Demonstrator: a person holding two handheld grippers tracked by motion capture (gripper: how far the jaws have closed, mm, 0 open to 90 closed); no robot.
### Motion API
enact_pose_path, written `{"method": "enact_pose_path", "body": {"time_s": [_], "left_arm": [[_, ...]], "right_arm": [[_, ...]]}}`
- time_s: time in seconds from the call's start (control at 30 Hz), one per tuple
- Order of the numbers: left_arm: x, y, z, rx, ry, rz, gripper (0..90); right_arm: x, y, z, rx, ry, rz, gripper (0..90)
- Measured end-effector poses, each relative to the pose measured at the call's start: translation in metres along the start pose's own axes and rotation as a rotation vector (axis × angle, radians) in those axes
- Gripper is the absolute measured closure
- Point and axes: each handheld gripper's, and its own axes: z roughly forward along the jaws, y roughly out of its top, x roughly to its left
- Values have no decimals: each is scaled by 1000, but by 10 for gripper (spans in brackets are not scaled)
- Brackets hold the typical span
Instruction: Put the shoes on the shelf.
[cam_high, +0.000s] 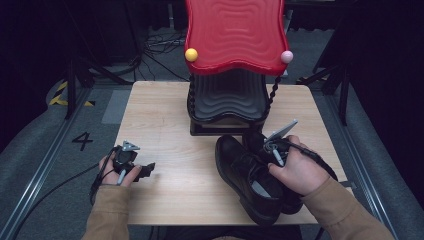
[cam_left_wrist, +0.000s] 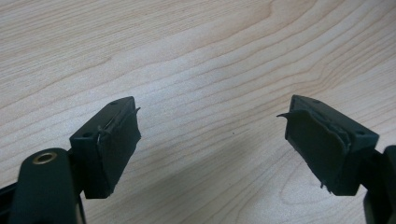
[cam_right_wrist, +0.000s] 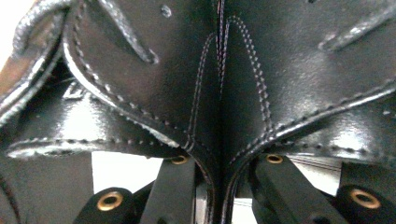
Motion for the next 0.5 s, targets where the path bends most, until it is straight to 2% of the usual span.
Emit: {"method": "enact_pose_path", "body": {"time_s": [0.23, 0.33, 0.5], "left_arm": [[1, 0, -1, 0, 3, -3, 181], [0, 0, -1, -1, 4, 0, 182], [1, 0, -1, -10, 7, -4, 181]], "right_arm": [[8, -1, -37, -10, 2, -22, 822], [14, 0, -55, -43, 1, -28, 822], [18, 4, -73, -70, -10, -33, 822]]}}
